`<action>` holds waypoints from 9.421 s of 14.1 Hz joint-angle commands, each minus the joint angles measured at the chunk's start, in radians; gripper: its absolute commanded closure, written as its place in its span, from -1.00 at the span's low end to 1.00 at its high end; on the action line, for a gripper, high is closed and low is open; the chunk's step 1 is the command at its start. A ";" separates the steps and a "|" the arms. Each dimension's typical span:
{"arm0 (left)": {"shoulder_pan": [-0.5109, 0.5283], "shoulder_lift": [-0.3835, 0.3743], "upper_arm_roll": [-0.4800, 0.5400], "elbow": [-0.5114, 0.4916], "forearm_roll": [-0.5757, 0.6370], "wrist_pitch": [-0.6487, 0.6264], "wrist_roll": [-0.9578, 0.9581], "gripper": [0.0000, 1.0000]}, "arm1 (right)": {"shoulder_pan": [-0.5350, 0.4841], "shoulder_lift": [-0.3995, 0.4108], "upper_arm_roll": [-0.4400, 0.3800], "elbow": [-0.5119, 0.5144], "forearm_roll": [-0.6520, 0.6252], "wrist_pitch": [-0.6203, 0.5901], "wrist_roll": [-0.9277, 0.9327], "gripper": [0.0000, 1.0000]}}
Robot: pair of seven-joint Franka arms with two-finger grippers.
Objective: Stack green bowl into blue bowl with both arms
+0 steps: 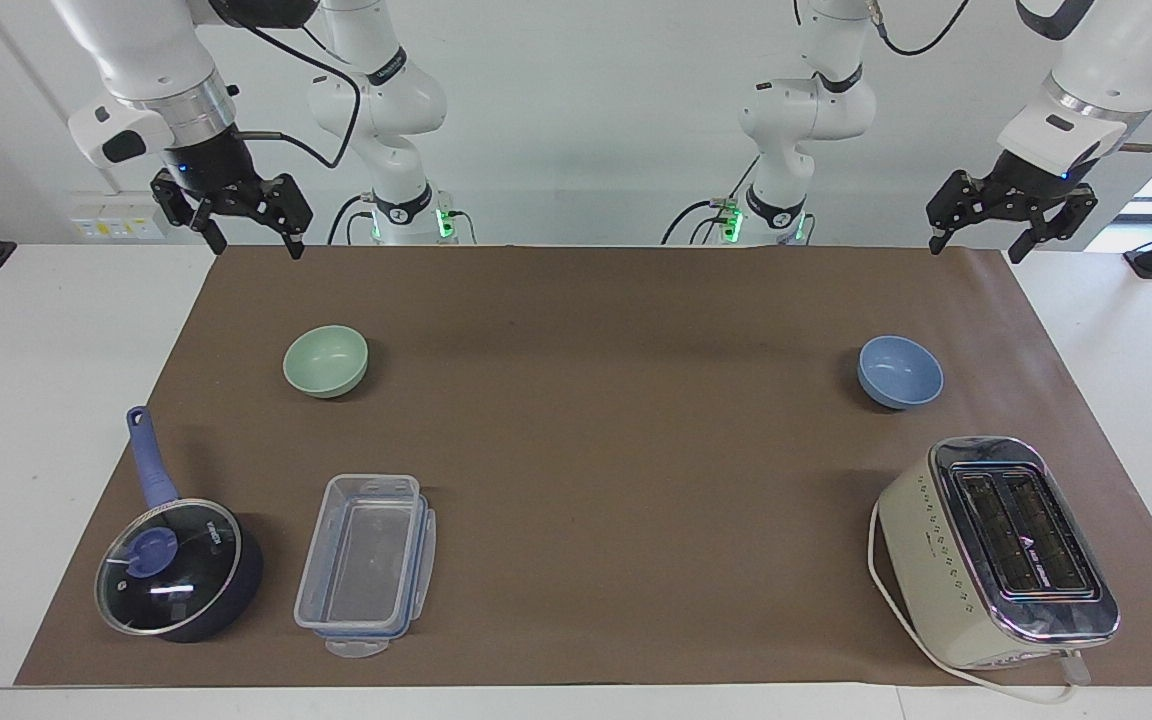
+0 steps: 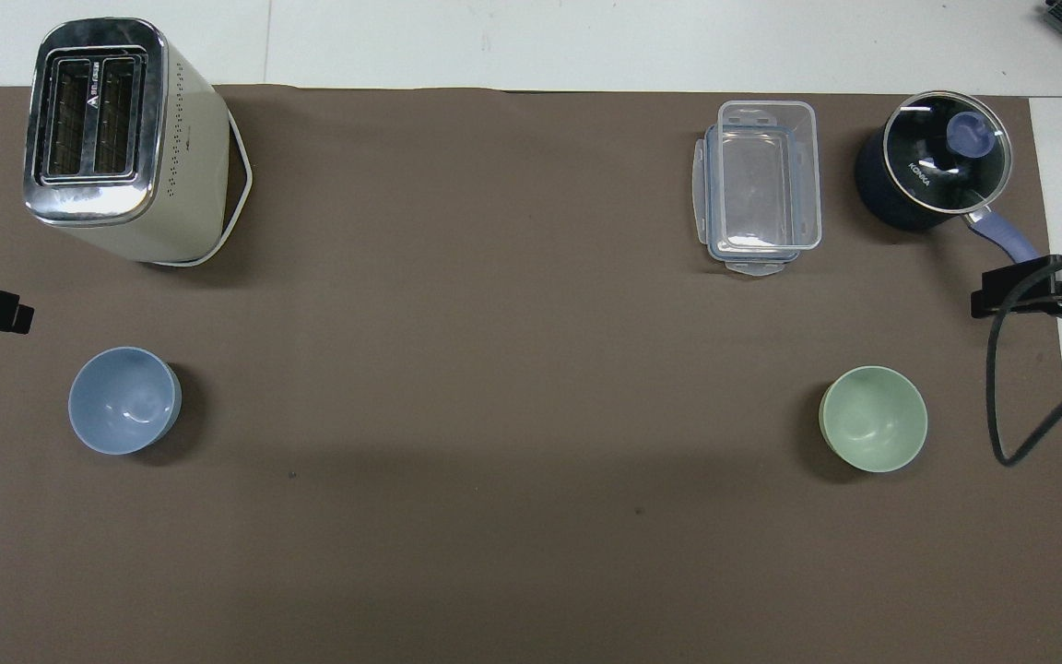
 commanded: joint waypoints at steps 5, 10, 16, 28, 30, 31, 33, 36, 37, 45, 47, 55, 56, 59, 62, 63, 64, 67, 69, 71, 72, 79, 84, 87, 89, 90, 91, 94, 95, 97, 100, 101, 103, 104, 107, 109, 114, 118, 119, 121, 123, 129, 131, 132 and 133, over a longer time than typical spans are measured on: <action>-0.007 -0.001 -0.008 0.009 -0.005 -0.009 0.000 -1.00 | -0.013 -0.004 0.008 0.005 -0.002 -0.011 -0.026 -1.00; -0.003 -0.001 -0.016 0.009 -0.006 -0.017 -0.001 -1.00 | -0.013 -0.006 0.008 0.004 -0.012 -0.011 -0.043 -1.00; 0.003 -0.001 -0.016 0.009 -0.006 -0.017 0.008 -1.00 | -0.015 -0.007 0.006 -0.003 -0.051 0.004 -0.098 -1.00; 0.007 -0.001 -0.011 0.009 -0.006 -0.006 0.015 -1.00 | -0.018 -0.009 0.005 -0.004 -0.043 0.003 -0.089 -1.00; 0.007 -0.001 -0.011 0.009 -0.006 -0.006 0.015 -1.00 | -0.018 -0.009 0.005 -0.004 -0.042 0.003 -0.089 -1.00; 0.005 -0.001 -0.011 0.008 -0.008 -0.004 0.015 -1.00 | -0.018 -0.009 0.005 -0.006 -0.042 0.004 -0.089 -1.00; 0.007 -0.001 -0.011 0.008 -0.008 -0.003 0.015 -1.00 | -0.018 -0.009 0.005 -0.006 -0.040 0.004 -0.089 -1.00; 0.007 -0.001 -0.011 0.008 -0.008 -0.003 0.015 -1.00 | -0.018 -0.009 0.005 -0.004 -0.040 0.004 -0.087 -1.00; 0.007 -0.001 -0.011 0.006 -0.008 -0.003 0.015 -1.00 | -0.018 -0.009 0.005 -0.004 -0.039 0.004 -0.089 -1.00; 0.007 -0.003 -0.010 0.006 -0.008 0.005 0.015 -1.00 | -0.018 -0.009 0.005 -0.006 -0.037 0.004 -0.087 -1.00; 0.007 -0.001 -0.010 0.006 -0.008 0.005 0.015 -1.00 | -0.018 -0.009 0.005 -0.006 -0.036 0.003 -0.087 -1.00; 0.007 -0.001 -0.008 0.006 -0.008 0.010 0.015 -1.00 | -0.018 -0.009 0.005 -0.004 -0.034 0.004 -0.087 -1.00; 0.005 -0.001 -0.008 0.006 -0.008 0.010 0.015 -1.00 | -0.018 -0.009 0.005 -0.006 -0.034 0.003 -0.087 -1.00; 0.005 -0.001 -0.008 0.006 -0.008 0.011 0.015 -1.00 | -0.018 -0.009 0.005 -0.004 -0.034 0.003 -0.087 -1.00; 0.005 -0.001 -0.008 0.006 -0.008 0.013 0.017 -1.00 | -0.018 -0.009 0.005 -0.006 -0.034 0.003 -0.087 -1.00; 0.005 -0.001 -0.008 0.006 -0.008 0.013 0.017 -1.00 | -0.018 -0.009 0.005 -0.004 -0.034 0.003 -0.087 -1.00; 0.007 -0.001 -0.008 0.006 -0.008 0.013 0.015 -1.00 | -0.018 -0.009 0.005 -0.004 -0.034 0.004 -0.087 -1.00; 0.007 -0.001 -0.008 0.006 -0.008 0.020 0.018 -1.00 | -0.018 -0.009 0.005 -0.004 -0.034 0.004 -0.087 -1.00; 0.007 -0.001 -0.001 0.005 -0.009 0.028 0.032 -1.00 | -0.018 -0.009 0.005 -0.004 -0.034 0.003 -0.087 -1.00; 0.026 -0.001 -0.001 0.001 -0.009 0.036 0.048 -1.00 | -0.018 -0.009 0.005 -0.006 -0.034 0.003 -0.087 -1.00; 0.031 -0.001 -0.001 0.001 -0.009 0.039 0.052 -1.00 | -0.018 -0.007 0.005 -0.004 -0.034 0.003 -0.087 -1.00; 0.132 0.016 -0.001 -0.066 -0.009 0.108 0.202 -1.00 | -0.019 -0.010 0.002 -0.009 -0.039 0.004 -0.096 -1.00; 0.206 0.052 -0.001 -0.172 -0.020 0.244 0.318 -1.00 | -0.019 -0.010 0.002 -0.010 -0.036 0.004 -0.087 -1.00; 0.238 0.087 -0.001 -0.238 -0.025 0.318 0.342 -1.00 | -0.019 -0.012 0.000 -0.013 -0.036 0.004 -0.087 -1.00; 0.267 0.104 -0.001 -0.281 -0.080 0.373 0.385 -1.00 | -0.019 -0.012 0.000 -0.013 -0.036 0.004 -0.087 -1.00; 0.286 0.115 -0.001 -0.299 -0.100 0.393 0.387 -1.00 | -0.019 -0.012 0.000 -0.013 -0.036 0.004 -0.087 -1.00; 0.289 0.133 -0.001 -0.314 -0.120 0.396 0.393 -1.00 | -0.019 -0.012 0.000 -0.013 -0.036 0.004 -0.087 -1.00; 0.318 0.154 -0.001 -0.382 -0.181 0.439 0.430 -1.00 | -0.019 -0.012 0.000 -0.013 -0.036 0.004 -0.087 -1.00; 0.321 0.152 -0.001 -0.417 -0.192 0.454 0.446 -0.98 | -0.019 -0.012 0.000 -0.013 -0.036 0.004 -0.087 -1.00; 0.324 0.154 -0.001 -0.465 -0.209 0.489 0.460 -0.81 | -0.019 -0.012 0.000 -0.013 -0.036 0.004 -0.087 -1.00; 0.326 0.166 -0.001 -0.515 -0.245 0.534 0.460 -0.61 | -0.024 -0.012 -0.003 -0.019 -0.034 0.004 -0.087 -1.00; 0.327 0.164 -0.001 -0.540 -0.249 0.558 0.459 -0.58 | -0.025 -0.016 -0.003 -0.026 -0.034 0.010 -0.087 -1.00; 0.327 0.167 -0.001 -0.564 -0.253 0.595 0.459 -0.54 | -0.025 -0.045 -0.003 -0.079 -0.032 0.062 -0.093 -1.00; 0.327 0.170 -0.001 -0.574 -0.258 0.615 0.459 -0.51 | -0.025 -0.055 -0.003 -0.091 -0.032 0.069 -0.093 -1.00; 0.326 0.178 -0.001 -0.606 -0.261 0.663 0.457 -0.42 | -0.027 -0.055 -0.003 -0.093 -0.032 0.075 -0.093 -1.00; 0.326 0.177 -0.001 -0.615 -0.275 0.668 0.457 -0.32 | -0.028 -0.055 -0.003 -0.108 -0.032 0.075 -0.095 -1.00; 0.342 0.169 -0.001 -0.629 -0.308 0.661 0.454 0.62 | -0.044 -0.056 -0.003 -0.214 -0.032 0.142 -0.128 -1.00; 0.346 0.157 -0.001 -0.618 -0.318 0.648 0.453 1.00 | -0.056 -0.059 -0.003 -0.337 -0.031 0.257 -0.141 -1.00; 0.346 0.148 -0.001 -0.618 -0.318 0.639 0.453 1.00 | -0.058 -0.059 -0.003 -0.352 -0.031 0.274 -0.141 -1.00; 0.335 0.111 -0.001 -0.621 -0.318 0.631 0.451 1.00 | -0.056 -0.063 -0.003 -0.362 -0.031 0.285 -0.141 -1.00; 0.323 0.068 0.001 -0.632 -0.318 0.629 0.450 1.00 | -0.059 -0.058 -0.003 -0.380 -0.029 0.299 -0.142 -1.00; 0.185 -0.076 -0.002 -0.774 -0.315 0.724 0.358 1.00 | -0.091 -0.052 -0.003 -0.570 -0.020 0.507 -0.174 -1.00; 0.094 -0.095 -0.005 -0.831 -0.313 0.816 0.260 1.00 | -0.130 -0.052 -0.003 -0.647 -0.017 0.598 -0.236 -1.00; 0.038 -0.095 -0.005 -0.842 -0.304 0.845 0.194 1.00 | -0.146 -0.052 -0.003 -0.688 -0.017 0.648 -0.254 -1.00; -0.013 -0.093 -0.007 -0.854 -0.304 0.874 0.139 1.00 | -0.150 -0.053 -0.003 -0.713 -0.017 0.671 -0.257 -1.00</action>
